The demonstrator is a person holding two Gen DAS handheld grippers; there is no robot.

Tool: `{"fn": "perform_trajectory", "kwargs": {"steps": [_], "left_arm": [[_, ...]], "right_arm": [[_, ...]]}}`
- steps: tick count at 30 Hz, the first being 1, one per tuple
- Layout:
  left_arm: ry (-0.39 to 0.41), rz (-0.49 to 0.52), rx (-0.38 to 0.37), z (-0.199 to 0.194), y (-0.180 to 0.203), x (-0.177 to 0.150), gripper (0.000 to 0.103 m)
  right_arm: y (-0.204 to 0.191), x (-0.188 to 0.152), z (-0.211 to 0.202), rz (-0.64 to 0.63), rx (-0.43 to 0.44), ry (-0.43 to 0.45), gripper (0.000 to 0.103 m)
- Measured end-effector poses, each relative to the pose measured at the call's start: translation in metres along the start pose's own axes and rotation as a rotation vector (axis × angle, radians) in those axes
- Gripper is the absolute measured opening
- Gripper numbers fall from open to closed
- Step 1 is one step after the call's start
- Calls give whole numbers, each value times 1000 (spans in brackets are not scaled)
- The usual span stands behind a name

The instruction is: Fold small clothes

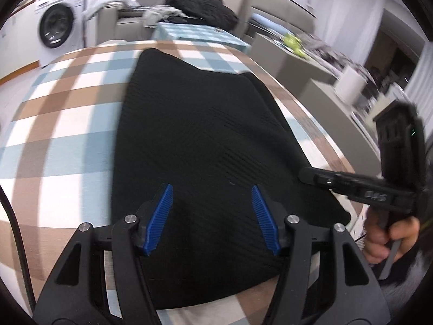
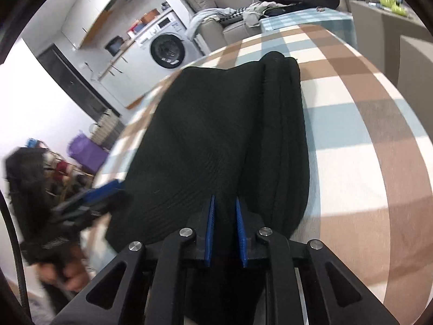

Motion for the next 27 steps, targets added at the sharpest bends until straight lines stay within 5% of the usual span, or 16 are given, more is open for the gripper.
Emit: {"fn": "perform_trajectory", "kwargs": {"steps": [7,12,17,22,27], "left_arm": [[-45,95,-11,13,18,-24,58],[-52,86,-11,8,13,-25,58],[-34,89,-89,10,31,-15,59],[-56,86,-212,27,59,-15,61],[-71,186,-174,32,75,-27,64]], "right_arm": [[4,-61,-30,-50,66,-6,15],[1,-68,-44,-72,53,-45,16],[4,-14,-39,-90,-20,10,22],[22,55,15,8,-12,31,26],[39,101,68,64,-1,21,31]]}}
Point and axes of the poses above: each gripper's, at about its wrist camera, not at the fingertips, and z roughly the way its jaws point, y to its right, x to its top, the point moved 4 cm from there along z, roughly the way its jaws point, and after that the axes turned 4 degrees about y, right-handed, at the moved point
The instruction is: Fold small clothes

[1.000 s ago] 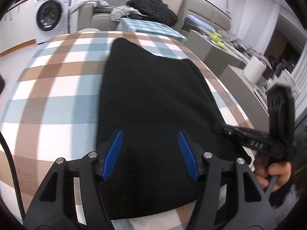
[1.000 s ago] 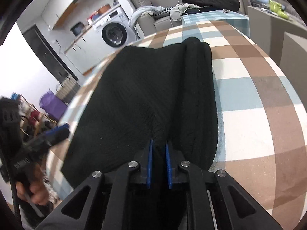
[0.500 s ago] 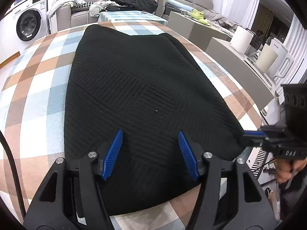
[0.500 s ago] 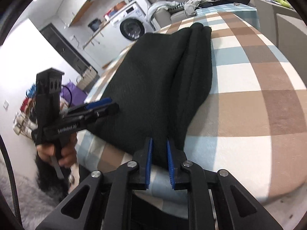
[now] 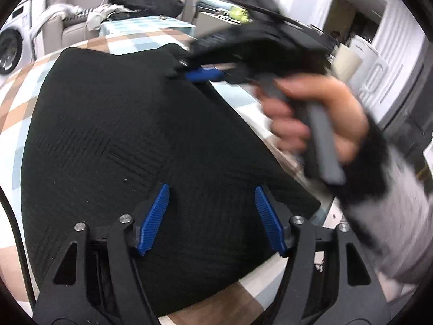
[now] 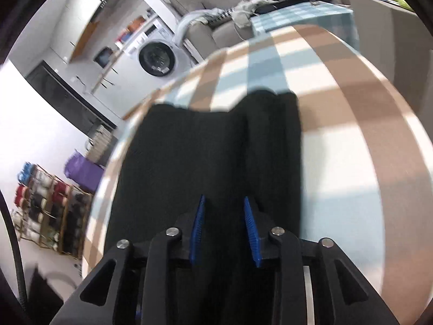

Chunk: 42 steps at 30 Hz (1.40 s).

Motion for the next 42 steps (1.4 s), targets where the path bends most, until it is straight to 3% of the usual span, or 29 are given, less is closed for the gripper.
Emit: {"fn": "perform_trajectory", "kwargs": {"steps": [2,3,6,8,12,15,18,23,26,27,29,31,33,34,36,38,42], "left_arm": [[1,-11,-13,-2,-2,0,64],[0,-28,-23,-3,-5,0,64],[-1,-59,-41,-5,-10,1,64],[-3,-50,-38,-6,-9,1,64],[-6,-16,-20,-4,-5,-1,64],[-3,-24,-20,-11,-9,-1,64],[24,-40,16,-24,-18,1,64],[84,-89,108,-48,-60,7,65],[83,-149,175,-46,-97,15,65],[76,-171,187,-45,-106,14,65],[73,-197,209,-47,-124,15,65],[88,-209,230,-50,-136,15,65],[95,-242,259,-52,-146,13,65],[97,-265,262,-57,-151,10,65],[103,-309,255,-60,-163,4,65],[116,-367,250,-63,-178,-1,64],[92,-395,255,-56,-188,-5,64]], "right_arm": [[4,10,10,8,0,-3,25],[2,13,11,-2,-5,0,12],[-19,20,-10,-112,-33,82,5],[-25,21,-27,-140,-69,128,5],[-7,19,-17,-124,-193,79,5],[2,13,-6,-99,-191,37,7],[-2,7,-18,-60,-106,37,18],[-14,-37,-34,0,46,-31,30],[-21,-57,-36,-19,54,-40,29],[-25,-58,-37,-37,51,-32,17],[-37,-57,-45,-85,60,18,11],[-41,-58,-43,-146,-18,18,10],[-32,-64,-31,-153,-128,-47,11],[-32,-65,-32,-139,-124,-40,12],[-34,-67,-42,-137,-121,-26,32],[-34,-70,-56,-123,-113,7,44],[-26,-84,-63,-71,-91,-12,44]]}}
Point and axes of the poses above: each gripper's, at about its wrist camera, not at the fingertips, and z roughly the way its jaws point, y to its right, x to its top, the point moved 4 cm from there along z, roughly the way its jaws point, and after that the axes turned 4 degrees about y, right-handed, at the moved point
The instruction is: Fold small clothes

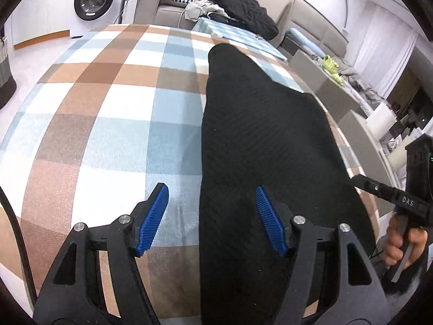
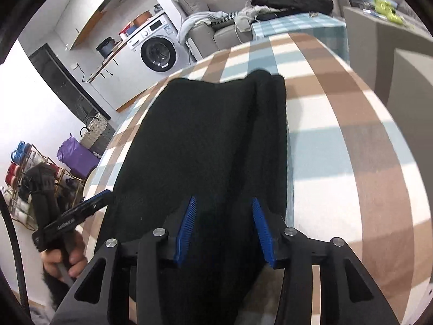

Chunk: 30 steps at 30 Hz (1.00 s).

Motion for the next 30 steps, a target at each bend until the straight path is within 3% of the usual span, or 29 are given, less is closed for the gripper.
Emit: {"fn": "perform_trajectory", "kwargs": {"steps": [5,7,8,9,11,16,26,30], "left_arm": [[-30,43,0,13,14,-6,63],[-22,51,-5,15,17,-8,48],[-31,50,-27,16,19,-10,33],[-30,45,-29,14,20,-12,31],[-27,45,-23,12,21,-12,27],[-21,30,-10,13,16,-5,27],[18,44,125,39,-9,45,27],[30,34,144,48,-18,58,27]], "right_arm": [[1,-6,7,-13,-34,-32,44],[-1,-9,9,-34,-43,-43,42],[-2,-9,12,-41,-44,-48,36],[-1,-7,14,-43,-39,-46,30],[-3,-7,17,-58,-42,-46,28],[-5,4,27,-78,-42,-47,27],[-24,57,83,-93,-36,-29,27],[-33,71,99,-122,-66,-12,28]]}}
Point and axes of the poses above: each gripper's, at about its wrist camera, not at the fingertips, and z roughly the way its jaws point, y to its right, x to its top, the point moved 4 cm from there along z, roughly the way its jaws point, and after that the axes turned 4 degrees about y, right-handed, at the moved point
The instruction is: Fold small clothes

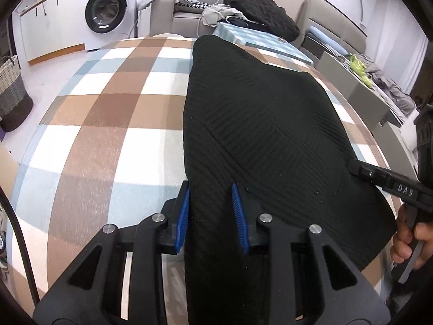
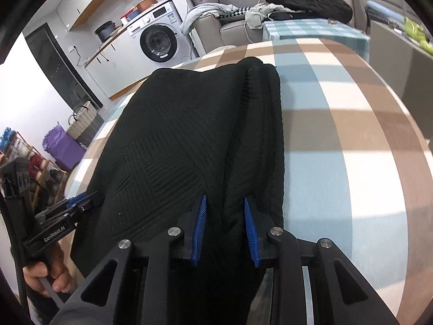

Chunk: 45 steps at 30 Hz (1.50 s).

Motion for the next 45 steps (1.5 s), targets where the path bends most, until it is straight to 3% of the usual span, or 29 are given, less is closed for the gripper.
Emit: {"fn": "perform_trajectory", "kwargs": {"steps": [4,8,10,14,20,21,29,32,45], "left_arm": [[14,17,5,-3,1,1,27],[35,29,20,-19,3,-2,28],[54,30,9,-33,4,-5,34],[114,36,4,-65,7,-14,67],[245,51,-1,-116,11,-28,94],[261,56,-2,-122,11,-30,102],[346,95,17,-138,9,-43,102],[340,79,31,-133,6,-46,102],[373,71,64,-124,2,-49,102]], "right_arm": [[-4,0,-2,-32,-35,17,28],[-5,-4,-16,-40,-34,38,44],[-6,-8,-27,-51,-25,57,50],[-13,-17,-57,-110,-22,127,82],[-25,-33,-105,-183,-8,272,103],[-26,-34,-111,-190,-5,299,103],[-32,-40,-130,-242,42,425,103],[-34,-42,-129,-250,78,446,103],[-38,-56,-124,-284,74,499,103]]}}
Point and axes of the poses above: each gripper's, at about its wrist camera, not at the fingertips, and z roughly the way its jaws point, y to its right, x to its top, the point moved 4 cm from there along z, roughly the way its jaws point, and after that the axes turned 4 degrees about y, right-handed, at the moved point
